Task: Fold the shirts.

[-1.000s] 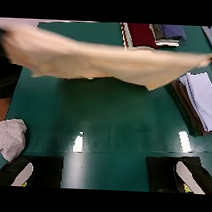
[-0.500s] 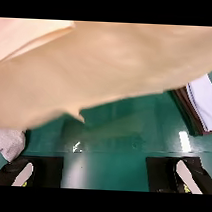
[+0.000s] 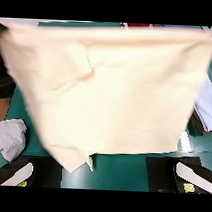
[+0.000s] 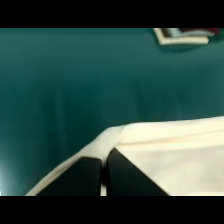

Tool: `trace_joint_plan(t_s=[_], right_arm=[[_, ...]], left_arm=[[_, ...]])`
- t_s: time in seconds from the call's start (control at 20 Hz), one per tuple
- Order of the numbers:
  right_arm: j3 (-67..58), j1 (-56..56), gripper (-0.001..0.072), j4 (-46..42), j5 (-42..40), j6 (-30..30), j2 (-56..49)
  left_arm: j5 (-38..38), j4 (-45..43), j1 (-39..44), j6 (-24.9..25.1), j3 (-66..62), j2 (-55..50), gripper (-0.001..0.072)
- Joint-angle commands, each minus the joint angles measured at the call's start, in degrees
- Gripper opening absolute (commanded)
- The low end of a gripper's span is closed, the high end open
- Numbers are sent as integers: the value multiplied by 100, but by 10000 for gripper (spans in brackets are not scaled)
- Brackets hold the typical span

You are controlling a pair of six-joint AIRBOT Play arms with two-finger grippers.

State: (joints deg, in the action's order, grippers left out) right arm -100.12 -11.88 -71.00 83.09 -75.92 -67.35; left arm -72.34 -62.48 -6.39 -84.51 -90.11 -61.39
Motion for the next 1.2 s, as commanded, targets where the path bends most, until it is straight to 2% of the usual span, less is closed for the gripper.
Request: trace_joint_plan(t_s=[0.0,0.15,0.25,0.45,0.55,0.75,0.9,1.15], right_arm=[[898,284,19,-258,-199,-15,-1054],[911,286,19,-177,-632,-83,-1980],[439,286,19,-109,-706,-118,-2573],[-575,284,19,-76,-678,-116,-3106],[-660,223,19,-116,-649,-105,-3080],[116,168,19,-214,-686,-98,-2763],[1003,234,19,-566,-846,-98,-2400],[2140,234,20,-498,-1143,-101,-1980]], left_arm=[[385,35,236,376,938,-1202,22],[1106,42,588,761,907,-2358,22],[1412,94,610,743,518,-2964,22],[1362,105,413,638,-243,-3294,23],[925,94,337,682,-339,-3289,23],[240,-15,339,769,-42,-3296,23],[181,-15,343,769,505,-3296,23],[201,9,402,852,1333,-3296,23]])
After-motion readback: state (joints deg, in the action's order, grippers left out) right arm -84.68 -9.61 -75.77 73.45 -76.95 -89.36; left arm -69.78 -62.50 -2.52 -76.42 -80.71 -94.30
